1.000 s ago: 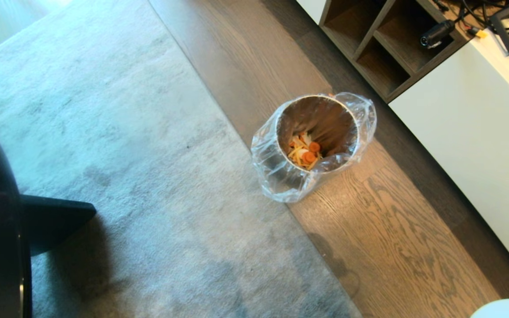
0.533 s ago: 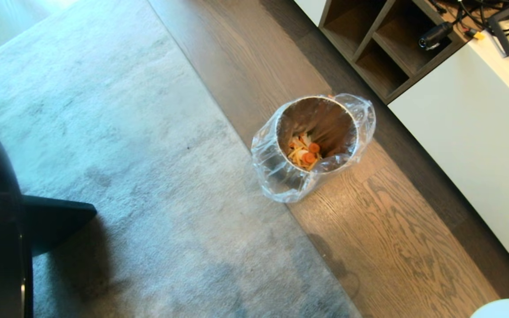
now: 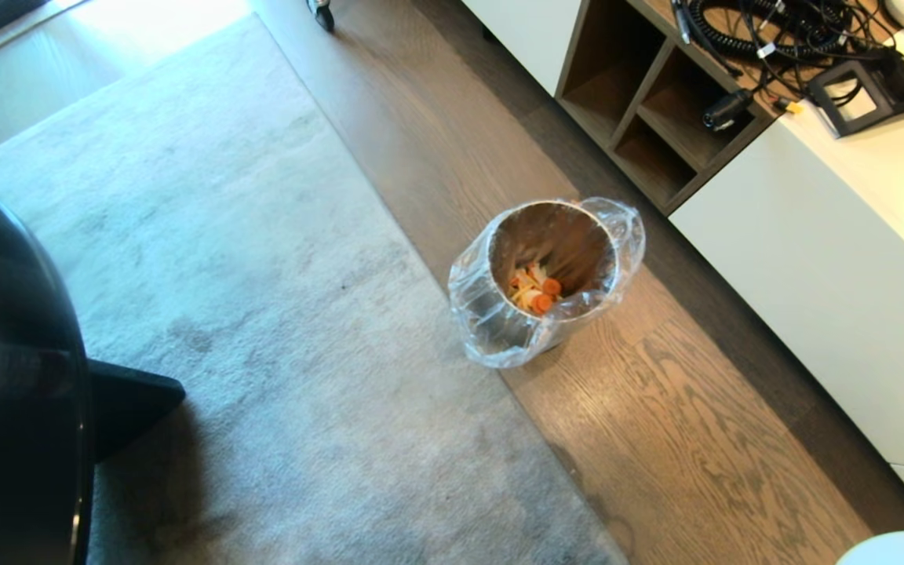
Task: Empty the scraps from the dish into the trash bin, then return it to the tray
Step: Put the bowl back to the table
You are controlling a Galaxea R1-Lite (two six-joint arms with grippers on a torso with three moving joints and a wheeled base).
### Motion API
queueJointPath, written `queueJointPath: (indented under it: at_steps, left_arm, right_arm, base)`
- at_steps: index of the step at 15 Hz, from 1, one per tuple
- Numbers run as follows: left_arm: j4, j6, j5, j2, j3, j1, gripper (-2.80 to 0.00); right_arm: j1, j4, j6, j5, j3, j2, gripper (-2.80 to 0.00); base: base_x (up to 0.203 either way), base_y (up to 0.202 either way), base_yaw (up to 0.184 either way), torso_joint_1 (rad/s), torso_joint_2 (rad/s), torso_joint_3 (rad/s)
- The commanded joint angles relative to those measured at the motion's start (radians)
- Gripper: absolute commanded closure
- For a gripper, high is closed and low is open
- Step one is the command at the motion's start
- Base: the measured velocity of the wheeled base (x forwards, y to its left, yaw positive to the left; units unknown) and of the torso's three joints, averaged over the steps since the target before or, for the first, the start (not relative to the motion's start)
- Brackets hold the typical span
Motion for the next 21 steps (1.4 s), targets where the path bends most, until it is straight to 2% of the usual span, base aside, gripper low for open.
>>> queueJointPath:
  at_steps: [1, 21]
  left_arm:
    - [-0.001, 0.0, 0.001, 0.0, 0.0, 0.0, 0.0]
    - [-0.001, -0.001, 0.001, 0.0, 0.0, 0.0, 0.0]
  right_arm:
    - [0.0, 0.0, -0.001, 0.001, 0.0, 0.001, 0.0]
    - [0.0, 0.0, -0.001, 0.001, 0.0, 0.001, 0.0]
  base:
    - [0.0, 0.0, 0.0, 0.005, 0.0, 0.206]
    - [0.0, 0.0, 0.0, 0.002, 0.0, 0.204]
